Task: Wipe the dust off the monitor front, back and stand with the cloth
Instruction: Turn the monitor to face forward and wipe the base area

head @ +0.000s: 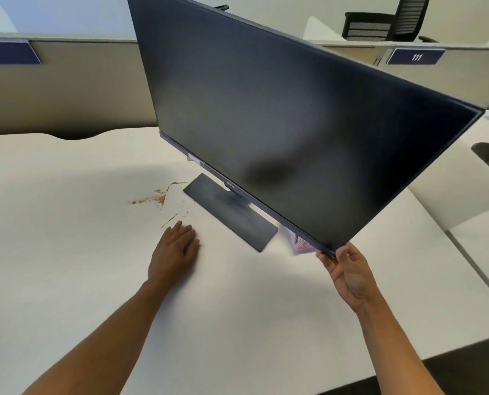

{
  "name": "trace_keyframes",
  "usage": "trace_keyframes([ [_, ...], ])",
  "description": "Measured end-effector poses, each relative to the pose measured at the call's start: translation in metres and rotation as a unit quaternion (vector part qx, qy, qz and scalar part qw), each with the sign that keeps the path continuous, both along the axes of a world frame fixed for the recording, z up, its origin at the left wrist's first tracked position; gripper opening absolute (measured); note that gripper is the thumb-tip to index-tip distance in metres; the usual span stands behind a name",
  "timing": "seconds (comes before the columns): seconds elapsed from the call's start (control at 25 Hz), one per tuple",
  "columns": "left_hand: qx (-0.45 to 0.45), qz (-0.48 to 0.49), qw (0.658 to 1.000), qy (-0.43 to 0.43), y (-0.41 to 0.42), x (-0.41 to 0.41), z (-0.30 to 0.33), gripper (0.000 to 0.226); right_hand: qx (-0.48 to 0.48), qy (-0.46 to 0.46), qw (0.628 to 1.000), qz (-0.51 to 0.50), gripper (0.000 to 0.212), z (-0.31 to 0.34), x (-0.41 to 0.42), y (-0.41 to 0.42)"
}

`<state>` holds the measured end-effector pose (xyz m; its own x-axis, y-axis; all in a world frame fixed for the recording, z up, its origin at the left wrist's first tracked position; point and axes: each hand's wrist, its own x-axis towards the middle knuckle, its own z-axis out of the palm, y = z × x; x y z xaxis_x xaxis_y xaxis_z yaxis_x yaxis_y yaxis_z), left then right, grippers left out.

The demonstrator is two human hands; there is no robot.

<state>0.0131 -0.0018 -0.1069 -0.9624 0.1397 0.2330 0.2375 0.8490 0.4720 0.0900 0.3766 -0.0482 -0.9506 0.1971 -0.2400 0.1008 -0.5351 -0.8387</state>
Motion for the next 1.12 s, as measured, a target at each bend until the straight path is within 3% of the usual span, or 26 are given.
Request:
trace_keyframes([
  [0.4, -0.008, 0.02, 0.998, -0.054, 0.014, 0.0, 0.001, 0.041, -0.016, 0.006, 0.999, -0.045, 0.021, 0.017, -0.057, 0.017],
  [1.12, -0.029, 0.025, 0.997, -0.066, 0.016, -0.004, -0.003, 0.067, -0.001, -0.025, 0.999, 0.033, 0.044, 0.016, -0.175, 0.05],
])
